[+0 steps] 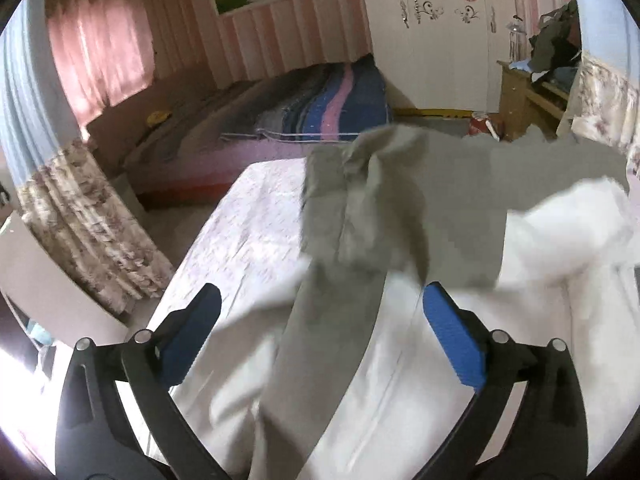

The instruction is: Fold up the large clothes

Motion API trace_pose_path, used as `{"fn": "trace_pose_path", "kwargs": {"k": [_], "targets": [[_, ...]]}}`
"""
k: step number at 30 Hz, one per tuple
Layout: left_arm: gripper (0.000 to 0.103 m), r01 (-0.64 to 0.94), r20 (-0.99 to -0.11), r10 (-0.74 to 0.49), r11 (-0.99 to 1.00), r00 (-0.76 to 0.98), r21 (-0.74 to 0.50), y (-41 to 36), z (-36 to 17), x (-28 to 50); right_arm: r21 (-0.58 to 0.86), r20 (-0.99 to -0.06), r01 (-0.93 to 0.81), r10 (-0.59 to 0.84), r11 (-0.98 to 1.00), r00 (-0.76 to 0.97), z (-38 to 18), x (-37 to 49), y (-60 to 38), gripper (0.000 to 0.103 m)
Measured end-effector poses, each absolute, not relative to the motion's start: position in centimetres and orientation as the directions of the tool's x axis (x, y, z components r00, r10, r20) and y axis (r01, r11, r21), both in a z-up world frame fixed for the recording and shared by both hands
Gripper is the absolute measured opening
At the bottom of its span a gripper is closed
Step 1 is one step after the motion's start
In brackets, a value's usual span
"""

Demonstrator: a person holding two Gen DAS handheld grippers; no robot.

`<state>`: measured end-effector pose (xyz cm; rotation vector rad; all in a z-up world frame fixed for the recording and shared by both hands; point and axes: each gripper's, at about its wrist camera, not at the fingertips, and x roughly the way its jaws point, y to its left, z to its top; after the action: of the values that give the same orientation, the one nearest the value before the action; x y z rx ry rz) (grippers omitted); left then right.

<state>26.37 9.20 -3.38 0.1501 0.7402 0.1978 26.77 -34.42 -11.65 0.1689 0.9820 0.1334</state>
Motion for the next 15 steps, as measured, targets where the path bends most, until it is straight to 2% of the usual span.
{"fn": "trace_pose_path", "kwargs": {"k": [1, 3, 5, 8, 12, 15], "targets": [[0.1, -0.133, -0.656, 0.251, 0.965, 0.712, 0.225, 9.2, -3.9, 25.4, 0.215, -0.811, -0.04, 0.201, 0.976, 0.55, -12.1, 26.7, -34.3, 0.02], [0.1, -0.131, -0.675, 0.268, 0.96, 0.688, 0.248, 8.9, -4.7, 24.0, 0.191, -0.804, -0.063, 0.193, 0.979, 0.563, -12.0, 26.5, -33.8, 0.004], [0.1, -0.129, -0.694, 0.271, 0.96, 0.667, 0.25, 8.8, -5.1, 22.9, 0.105, -0.791, -0.108, 0.149, 0.989, 0.594, -11.1, 25.7, -32.9, 0.003], [0.1, -0.138, -0.709, 0.277, 0.959, 0.649, 0.249, 8.5, -5.1, 21.5, -0.082, -0.755, -0.109, 0.01, 0.991, 0.655, -9.6, 23.9, -32.6, 0.001], [0.1, -0.097, -0.721, 0.246, 0.965, 0.648, 0.242, 7.7, -5.0, 20.1, -0.199, -0.74, -0.082, -0.095, 0.977, 0.666, -8.9, 22.1, -35.1, 0.001], [0.1, -0.052, -0.746, 0.211, 0.972, 0.632, 0.23, 6.4, -5.7, 19.3, -0.33, -0.717, -0.022, -0.235, 0.944, 0.656, -8.6, 21.6, -38.8, 0.001]]}}
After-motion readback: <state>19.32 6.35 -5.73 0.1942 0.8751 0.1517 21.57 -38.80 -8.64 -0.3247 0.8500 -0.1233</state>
